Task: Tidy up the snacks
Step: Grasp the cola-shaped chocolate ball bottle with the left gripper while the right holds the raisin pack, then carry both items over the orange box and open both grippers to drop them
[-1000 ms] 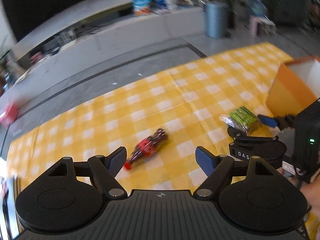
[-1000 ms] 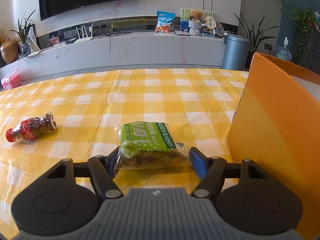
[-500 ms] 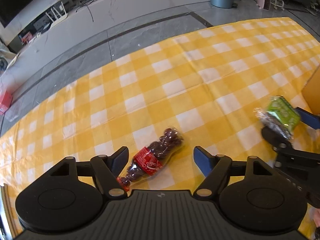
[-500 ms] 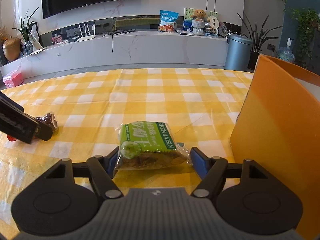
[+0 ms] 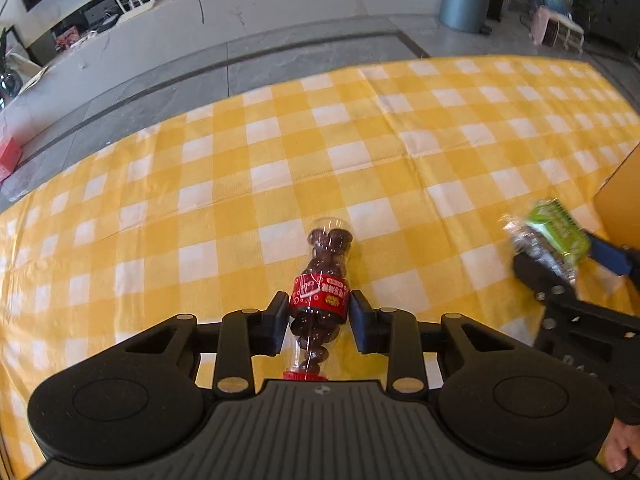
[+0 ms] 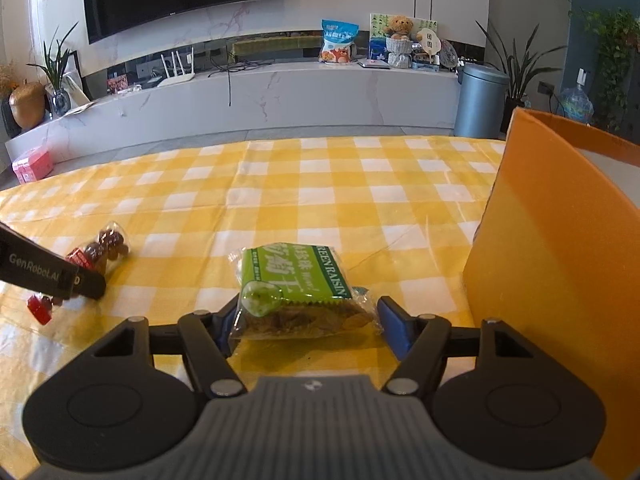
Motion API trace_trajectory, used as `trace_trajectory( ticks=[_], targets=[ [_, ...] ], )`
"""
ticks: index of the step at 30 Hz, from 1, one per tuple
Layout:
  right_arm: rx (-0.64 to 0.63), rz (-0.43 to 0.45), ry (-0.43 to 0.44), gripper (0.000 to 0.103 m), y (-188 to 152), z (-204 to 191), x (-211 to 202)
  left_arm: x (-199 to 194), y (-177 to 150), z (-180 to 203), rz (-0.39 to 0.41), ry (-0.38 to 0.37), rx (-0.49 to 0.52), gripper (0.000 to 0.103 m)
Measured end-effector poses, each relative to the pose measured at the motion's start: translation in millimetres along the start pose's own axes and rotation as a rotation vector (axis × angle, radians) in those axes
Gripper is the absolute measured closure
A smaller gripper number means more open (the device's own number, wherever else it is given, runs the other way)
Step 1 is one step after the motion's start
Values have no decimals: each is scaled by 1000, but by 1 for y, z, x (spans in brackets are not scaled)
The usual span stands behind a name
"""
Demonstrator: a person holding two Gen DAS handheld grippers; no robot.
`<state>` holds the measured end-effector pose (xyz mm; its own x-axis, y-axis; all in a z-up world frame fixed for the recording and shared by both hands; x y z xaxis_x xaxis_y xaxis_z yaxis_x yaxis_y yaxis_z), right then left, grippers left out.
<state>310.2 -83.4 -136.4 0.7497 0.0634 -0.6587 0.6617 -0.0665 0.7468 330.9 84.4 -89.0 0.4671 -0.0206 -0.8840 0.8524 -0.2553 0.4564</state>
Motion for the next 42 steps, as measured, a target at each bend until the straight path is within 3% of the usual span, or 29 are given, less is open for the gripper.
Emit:
trace_trajectory(
  ticks=[4,13,21,28,33,39,42],
  targets=[
    [18,19,62,36,1,-5,-15,-36,-10,2,85,-3,-14,68],
    [-73,104,79,36,1,-23,-59,-98,-24,13,177,-64,-74,69],
    [-66,155,123,36,15,-9,-116,-153,-11,31,287,-135,-100,69],
    [88,176,153,36,44,60,-169,-201,12,78,411,-213,-35,69],
    [111,129,82,36,63,138,-190,-213,22,121,464,-322,-6,69],
    [105,18,15,36,67,222,-167,-192,38,174,436,-445,5,69],
    [195,34,-26,36,60,247,-154,-172,46,191,416,-501,-12,69]
  ],
)
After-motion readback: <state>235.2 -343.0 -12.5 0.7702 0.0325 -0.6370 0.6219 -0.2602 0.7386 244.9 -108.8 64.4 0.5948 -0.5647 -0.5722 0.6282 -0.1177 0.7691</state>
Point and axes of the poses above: each gripper's, at about its wrist camera, not at the fingertips, and x roughly the way its jaws point, z to its right, y to its top, the point moved 1 cm from there along x, roughly the way its jaws point, and after that the axes turned 4 degrees about x, right-handed, at the moved point
